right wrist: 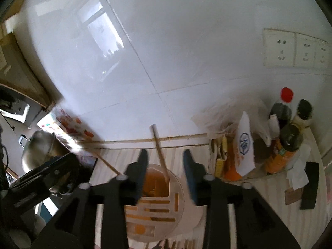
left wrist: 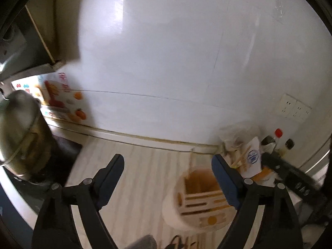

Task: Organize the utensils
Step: 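Lift both chopsticks and drop them into the pink utensil holder, then grasp a chopstick with the left tool while the right tool grasps another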

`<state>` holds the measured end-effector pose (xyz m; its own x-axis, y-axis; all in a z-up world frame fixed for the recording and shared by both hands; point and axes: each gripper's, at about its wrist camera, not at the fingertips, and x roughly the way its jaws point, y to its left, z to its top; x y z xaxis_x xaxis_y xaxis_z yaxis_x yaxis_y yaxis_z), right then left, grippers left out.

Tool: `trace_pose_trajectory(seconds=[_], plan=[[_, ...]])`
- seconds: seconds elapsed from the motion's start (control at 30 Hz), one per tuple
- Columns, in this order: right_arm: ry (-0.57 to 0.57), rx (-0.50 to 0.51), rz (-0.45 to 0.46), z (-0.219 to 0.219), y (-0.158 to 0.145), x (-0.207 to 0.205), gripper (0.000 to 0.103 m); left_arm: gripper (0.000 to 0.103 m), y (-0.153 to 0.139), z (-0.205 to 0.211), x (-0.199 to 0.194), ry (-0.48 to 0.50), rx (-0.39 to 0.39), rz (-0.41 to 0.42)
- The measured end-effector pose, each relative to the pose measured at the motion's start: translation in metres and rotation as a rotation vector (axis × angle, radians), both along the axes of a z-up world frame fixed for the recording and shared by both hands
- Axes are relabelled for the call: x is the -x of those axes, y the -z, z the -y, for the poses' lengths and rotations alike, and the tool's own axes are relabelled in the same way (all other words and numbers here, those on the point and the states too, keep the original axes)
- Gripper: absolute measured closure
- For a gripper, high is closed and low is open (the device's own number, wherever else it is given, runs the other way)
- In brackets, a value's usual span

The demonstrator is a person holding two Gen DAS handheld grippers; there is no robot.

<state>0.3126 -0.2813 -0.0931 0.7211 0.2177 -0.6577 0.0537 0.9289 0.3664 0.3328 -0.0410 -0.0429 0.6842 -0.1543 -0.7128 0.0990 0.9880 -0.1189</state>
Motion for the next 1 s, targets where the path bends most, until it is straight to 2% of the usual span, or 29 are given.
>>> trace_pose_trajectory(seconds=[0.07, 0.1, 0.2, 0.27, 0.3, 0.33, 0.37, 0.43, 0.53, 0.6, 0.63, 0.67, 0.7, 0.77, 0.8, 0.83, 0.9, 1.0], plan=[[0.011, 0.003, 0.002, 0.004, -0.007, 0.008, 0.057, 0.008, -0.002, -0.006, 0.008, -0.011, -0.022, 0.002], [0.016, 0.006, -0.002, 0.005, -0.009, 0.013, 0.056, 0.0, -0.002, -0.009, 0.011, -0.012, -0.028, 0.01], [0.035, 0.014, -0.009, 0.005, -0.015, 0.026, 0.044, 0.0, 0.003, -0.015, 0.021, -0.019, -0.067, 0.011], [0.055, 0.019, -0.008, 0.005, -0.016, 0.037, 0.028, 0.0, 0.012, -0.02, 0.028, -0.022, -0.08, -0.011], [0.061, 0.014, -0.003, 0.003, -0.015, 0.042, 0.024, 0.0, 0.018, -0.022, 0.032, -0.025, -0.09, -0.023], [0.067, 0.014, 0.002, 0.003, -0.014, 0.048, 0.015, 0.0, 0.028, -0.025, 0.037, -0.027, -0.107, -0.038], [0.082, 0.026, 0.002, 0.001, -0.011, 0.056, 0.011, 0.0, 0.037, -0.027, 0.042, -0.03, -0.123, -0.056], [0.1, 0.054, -0.005, -0.005, -0.002, 0.069, 0.01, 0.0, 0.061, -0.029, 0.053, -0.03, -0.151, -0.109], [0.102, 0.091, -0.075, -0.011, 0.025, 0.088, 0.01, 0.0, 0.121, -0.034, 0.074, -0.017, -0.166, -0.252], [0.094, 0.081, -0.179, -0.011, 0.059, 0.101, 0.011, 0.002, 0.16, -0.032, 0.087, 0.003, -0.179, -0.341], [0.087, 0.073, -0.225, -0.011, 0.073, 0.105, 0.016, 0.002, 0.18, -0.03, 0.093, 0.012, -0.192, -0.391], [0.087, 0.059, -0.289, -0.011, 0.095, 0.111, 0.03, 0.006, 0.202, -0.028, 0.098, 0.034, -0.194, -0.448], [0.089, 0.047, -0.348, -0.01, 0.114, 0.116, 0.036, 0.02, 0.222, -0.024, 0.104, 0.058, -0.191, -0.503], [0.08, 0.035, -0.441, -0.01, 0.147, 0.122, 0.055, 0.039, 0.259, -0.017, 0.112, 0.101, -0.182, -0.613], [0.081, 0.031, -0.485, -0.01, 0.164, 0.125, 0.056, 0.049, 0.272, -0.014, 0.116, 0.116, -0.177, -0.648], [0.079, 0.027, -0.529, -0.011, 0.182, 0.128, 0.058, 0.052, 0.282, -0.011, 0.119, 0.128, -0.173, -0.674], [0.075, 0.034, -0.59, -0.013, 0.208, 0.132, 0.062, 0.052, 0.298, -0.006, 0.125, 0.151, -0.164, -0.709], [0.071, 0.03, -0.643, -0.016, 0.231, 0.135, 0.062, 0.054, 0.314, -0.003, 0.128, 0.155, -0.196, -0.75]])
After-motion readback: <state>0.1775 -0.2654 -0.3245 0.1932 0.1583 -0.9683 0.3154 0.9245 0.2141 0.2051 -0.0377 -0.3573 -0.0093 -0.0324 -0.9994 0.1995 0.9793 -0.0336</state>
